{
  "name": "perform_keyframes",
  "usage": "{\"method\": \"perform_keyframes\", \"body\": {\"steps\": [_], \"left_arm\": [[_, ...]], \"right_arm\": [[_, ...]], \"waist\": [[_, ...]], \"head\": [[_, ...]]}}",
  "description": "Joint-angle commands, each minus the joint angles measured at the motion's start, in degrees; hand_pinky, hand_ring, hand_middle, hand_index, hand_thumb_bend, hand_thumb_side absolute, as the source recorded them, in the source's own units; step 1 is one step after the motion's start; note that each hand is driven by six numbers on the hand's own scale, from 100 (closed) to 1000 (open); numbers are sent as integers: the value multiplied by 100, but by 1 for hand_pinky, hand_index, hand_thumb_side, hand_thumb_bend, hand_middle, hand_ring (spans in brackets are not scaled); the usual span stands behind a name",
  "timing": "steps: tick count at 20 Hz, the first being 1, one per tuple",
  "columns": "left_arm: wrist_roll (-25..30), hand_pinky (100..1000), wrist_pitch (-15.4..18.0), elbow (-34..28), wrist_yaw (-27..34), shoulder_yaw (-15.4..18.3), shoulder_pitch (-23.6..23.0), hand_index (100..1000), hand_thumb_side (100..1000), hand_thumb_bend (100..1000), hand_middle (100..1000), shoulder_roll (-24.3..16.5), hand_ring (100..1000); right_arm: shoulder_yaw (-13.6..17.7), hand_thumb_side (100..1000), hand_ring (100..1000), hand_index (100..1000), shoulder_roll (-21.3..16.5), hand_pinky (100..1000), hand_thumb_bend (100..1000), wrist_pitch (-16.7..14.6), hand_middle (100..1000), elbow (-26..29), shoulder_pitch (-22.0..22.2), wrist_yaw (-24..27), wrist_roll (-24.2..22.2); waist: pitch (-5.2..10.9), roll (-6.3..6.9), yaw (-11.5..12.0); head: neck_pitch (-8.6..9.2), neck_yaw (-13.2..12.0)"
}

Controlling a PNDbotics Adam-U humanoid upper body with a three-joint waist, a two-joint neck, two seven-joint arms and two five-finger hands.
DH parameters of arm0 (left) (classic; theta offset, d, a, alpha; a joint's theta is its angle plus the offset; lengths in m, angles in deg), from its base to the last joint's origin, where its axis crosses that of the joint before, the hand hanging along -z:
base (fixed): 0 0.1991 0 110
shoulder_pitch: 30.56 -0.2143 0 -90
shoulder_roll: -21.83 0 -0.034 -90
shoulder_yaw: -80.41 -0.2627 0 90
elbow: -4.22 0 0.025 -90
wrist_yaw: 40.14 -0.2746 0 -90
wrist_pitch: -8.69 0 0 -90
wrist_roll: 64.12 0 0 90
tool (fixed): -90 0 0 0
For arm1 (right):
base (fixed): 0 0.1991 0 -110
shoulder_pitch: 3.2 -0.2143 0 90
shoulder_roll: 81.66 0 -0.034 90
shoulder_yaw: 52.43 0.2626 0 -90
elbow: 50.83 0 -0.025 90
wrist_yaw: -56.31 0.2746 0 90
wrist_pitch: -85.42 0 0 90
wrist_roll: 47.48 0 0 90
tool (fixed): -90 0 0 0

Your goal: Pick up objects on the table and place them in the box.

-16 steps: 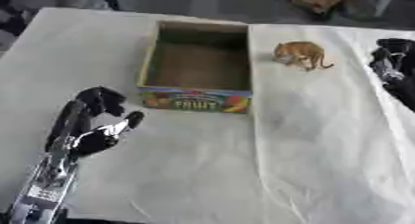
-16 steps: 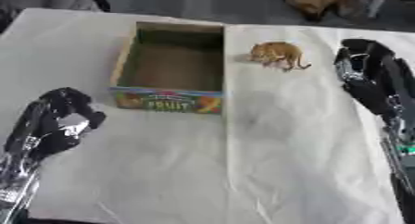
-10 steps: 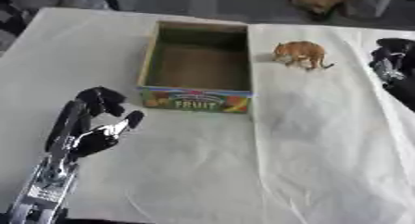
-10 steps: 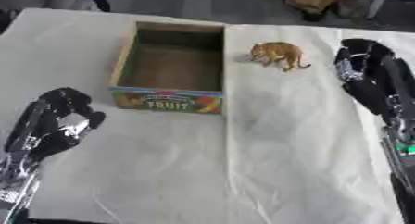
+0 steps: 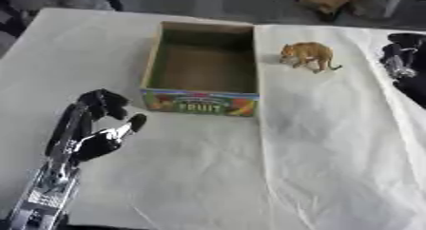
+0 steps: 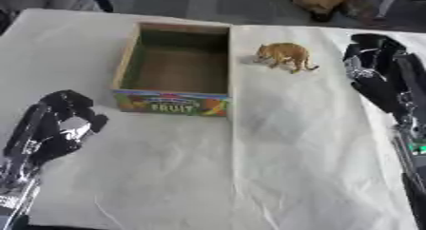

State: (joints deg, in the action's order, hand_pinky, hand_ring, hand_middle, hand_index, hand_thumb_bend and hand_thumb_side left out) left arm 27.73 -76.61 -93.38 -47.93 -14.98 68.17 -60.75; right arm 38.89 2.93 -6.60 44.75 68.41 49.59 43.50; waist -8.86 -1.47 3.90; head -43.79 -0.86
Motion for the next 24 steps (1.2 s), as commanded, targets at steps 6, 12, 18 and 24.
{"method": "perform_keyframes", "body": {"steps": [6,12,18,24], "left_arm": [[31,548,7,-93,29,-7,47,596,362,646,529,-64,527],[45,548,9,-93,34,-21,43,596,362,646,529,-66,527],[101,548,13,-90,49,-79,50,596,361,646,529,-51,527],[139,548,17,-99,63,-112,77,596,361,646,529,-34,527]], "right_arm": [[-189,383,653,797,-743,666,100,7,663,-292,-619,-50,-198],[-303,340,667,809,-970,672,100,-36,694,-519,-902,-101,-324],[-599,274,782,869,-1443,714,100,160,823,-1261,-1693,-497,-719],[-771,233,881,912,-1497,775,100,303,899,-2156,-2510,-1036,-1191]], "waist": [[95,6,52],[111,6,93],[148,47,241],[125,87,371]], "head": [[-33,46],[-33,71],[-33,173],[-33,239]]}}
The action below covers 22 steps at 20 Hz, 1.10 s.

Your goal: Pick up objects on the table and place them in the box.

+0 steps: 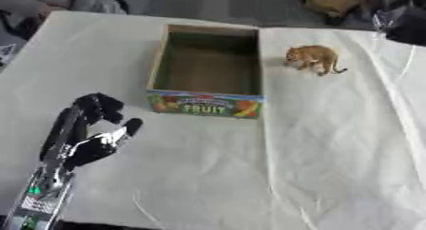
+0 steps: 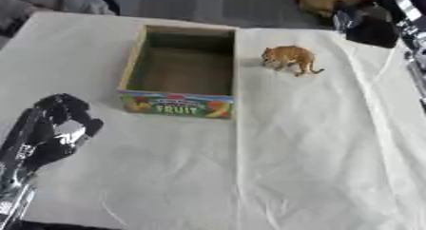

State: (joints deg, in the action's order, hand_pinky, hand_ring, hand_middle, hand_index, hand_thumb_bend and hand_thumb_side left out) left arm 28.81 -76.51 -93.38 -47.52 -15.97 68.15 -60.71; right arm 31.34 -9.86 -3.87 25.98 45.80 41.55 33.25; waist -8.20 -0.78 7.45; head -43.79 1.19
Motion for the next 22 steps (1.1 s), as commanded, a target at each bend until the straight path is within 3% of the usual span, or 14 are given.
{"method": "perform_keyframes", "body": {"steps": [1,8,18,22], "left_arm": [[36,548,9,-103,23,-18,86,596,361,647,529,-39,527],[87,548,14,-137,35,-61,157,596,361,647,529,-34,527],[172,549,21,-175,52,-128,285,596,362,649,529,-29,527],[189,549,21,-184,45,-139,321,596,362,651,529,-28,527]], "right_arm": [[-42,230,890,918,-212,781,100,31,906,-430,-353,-325,-235],[-29,231,907,930,-34,793,118,-119,914,-1599,-958,-1044,-392],[321,226,912,932,188,801,184,-508,902,-3304,-1495,-2093,17],[452,225,912,933,266,802,193,-689,900,-3749,-1588,-2499,185]], "waist": [[50,25,43],[-38,54,207],[-178,80,446],[-210,70,508]], "head": [[-33,41],[-33,112],[-33,253],[-33,274]]}}
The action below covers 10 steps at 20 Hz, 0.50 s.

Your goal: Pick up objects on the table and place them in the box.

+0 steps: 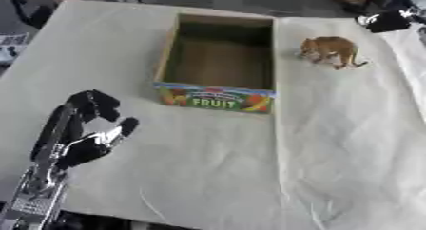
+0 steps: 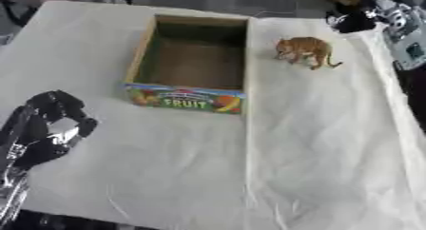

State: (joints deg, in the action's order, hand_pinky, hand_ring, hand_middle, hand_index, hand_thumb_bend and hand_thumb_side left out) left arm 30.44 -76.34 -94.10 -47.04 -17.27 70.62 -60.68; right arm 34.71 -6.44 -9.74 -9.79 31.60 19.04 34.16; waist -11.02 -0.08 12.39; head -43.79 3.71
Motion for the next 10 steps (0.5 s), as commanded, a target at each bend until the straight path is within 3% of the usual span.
{"method": "perform_keyframes", "body": {"steps": [1,4,10], "left_arm": [[29,549,5,-114,-1,-11,81,596,362,651,529,-30,527],[41,549,6,-116,4,-18,98,596,362,651,529,-30,527],[63,549,11,-124,14,-26,120,597,362,653,529,-24,527]], "right_arm": [[148,227,911,933,-58,802,192,-128,898,-233,-179,-348,121],[231,210,907,933,1,800,222,-178,897,-384,-186,-578,166],[284,246,904,932,69,801,193,-206,894,-594,-166,-754,174]], "waist": [[65,-2,24],[50,-6,57],[29,13,118]], "head": [[-33,25],[-33,25],[-33,35]]}}
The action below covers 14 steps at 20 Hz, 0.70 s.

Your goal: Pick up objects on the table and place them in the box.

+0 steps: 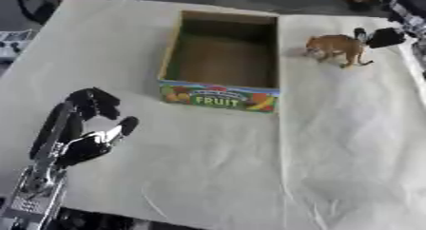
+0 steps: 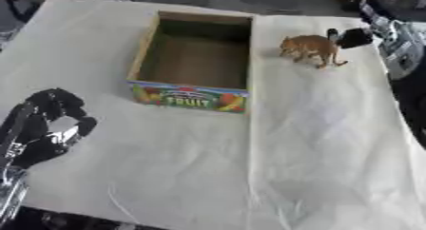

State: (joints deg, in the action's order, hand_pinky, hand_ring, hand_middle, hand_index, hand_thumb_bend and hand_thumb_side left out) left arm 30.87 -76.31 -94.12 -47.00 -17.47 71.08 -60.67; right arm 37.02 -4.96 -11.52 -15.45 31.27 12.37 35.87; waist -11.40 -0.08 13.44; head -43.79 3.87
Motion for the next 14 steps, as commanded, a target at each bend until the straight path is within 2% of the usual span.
{"method": "perform_keyframes", "body": {"steps": [1,14], "left_arm": [[23,549,7,-122,12,-7,75,597,362,653,529,-23,527],[47,549,16,-122,27,-3,77,598,364,655,529,-14,527]], "right_arm": [[55,247,904,932,-69,801,192,-34,894,-48,-130,-100,4],[55,272,902,931,35,801,174,-64,889,-211,-99,-127,-34]], "waist": [[64,17,18],[44,27,12]], "head": [[-33,21],[-33,29]]}}
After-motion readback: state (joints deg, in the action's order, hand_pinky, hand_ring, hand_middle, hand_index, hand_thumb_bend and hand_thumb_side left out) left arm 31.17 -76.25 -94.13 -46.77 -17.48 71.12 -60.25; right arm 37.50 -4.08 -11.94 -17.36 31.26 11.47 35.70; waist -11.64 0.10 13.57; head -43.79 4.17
